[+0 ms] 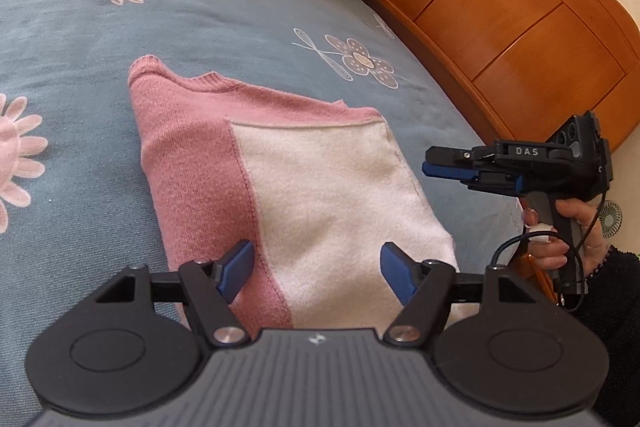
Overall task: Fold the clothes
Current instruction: 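Fold the held edge over the sweater with the right gripper, then open, then raise the open right gripper away from the folded sweater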
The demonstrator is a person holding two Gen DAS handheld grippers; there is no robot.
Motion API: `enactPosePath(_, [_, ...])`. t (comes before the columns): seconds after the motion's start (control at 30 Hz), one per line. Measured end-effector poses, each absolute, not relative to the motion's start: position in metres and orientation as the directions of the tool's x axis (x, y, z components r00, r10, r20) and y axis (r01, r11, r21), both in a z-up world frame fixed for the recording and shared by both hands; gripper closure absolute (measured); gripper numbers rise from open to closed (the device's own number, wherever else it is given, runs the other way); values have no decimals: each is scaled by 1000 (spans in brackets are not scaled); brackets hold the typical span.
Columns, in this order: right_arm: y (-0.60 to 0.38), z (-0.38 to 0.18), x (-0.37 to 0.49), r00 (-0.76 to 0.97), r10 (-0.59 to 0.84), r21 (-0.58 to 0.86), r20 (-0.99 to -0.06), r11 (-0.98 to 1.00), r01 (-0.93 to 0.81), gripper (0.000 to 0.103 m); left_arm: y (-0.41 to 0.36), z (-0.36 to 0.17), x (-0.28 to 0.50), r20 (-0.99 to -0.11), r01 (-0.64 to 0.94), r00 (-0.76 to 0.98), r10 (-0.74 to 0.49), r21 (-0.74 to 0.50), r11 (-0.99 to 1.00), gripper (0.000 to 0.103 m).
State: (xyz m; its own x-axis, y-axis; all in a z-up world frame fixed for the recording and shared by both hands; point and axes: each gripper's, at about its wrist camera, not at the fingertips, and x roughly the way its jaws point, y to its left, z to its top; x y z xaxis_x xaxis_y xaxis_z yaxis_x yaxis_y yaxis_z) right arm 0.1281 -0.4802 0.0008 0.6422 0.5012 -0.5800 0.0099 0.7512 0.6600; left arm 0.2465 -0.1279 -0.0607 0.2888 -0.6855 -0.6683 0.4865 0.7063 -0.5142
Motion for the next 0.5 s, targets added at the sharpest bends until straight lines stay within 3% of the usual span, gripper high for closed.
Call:
enactPosePath(0.1, [-447,21,111,616,581,650,-532,746,-143,70,-125,-62,249,-656,470,287,-698,-539,699,33])
enactPosePath(0.2, [-403,15,100,539,597,580,-594,782,-227,70,-122,-63,250,-647,465,284,-708,-553,692,32])
enactPosePath(0.27, [-389,-8,95,493,520,499,-698,846,-186,72,-120,-62,249,-644,463,283,-711,-557,689,32])
enactPosePath(0.3, [-388,-22,89,475,475,458,-741,875,-161,77,-119,-62,248,-642,464,280,-714,-560,686,32])
enactPosePath(0.33, [-393,-32,80,481,461,447,-746,881,-152,93,-117,-62,246,-641,468,275,-717,-562,682,32])
enactPosePath(0.37, [-400,-35,71,502,467,466,-728,874,-139,99,-114,-62,244,-640,473,269,-720,-564,677,32])
enactPosePath(0.43, [-408,-33,59,527,472,491,-706,864,-117,98,-111,-61,239,-643,486,258,-721,-559,672,32])
enactPosePath(0.5, [-402,-20,50,555,448,452,-701,881,-141,90,-106,-57,234,-646,494,262,-717,-549,674,32])
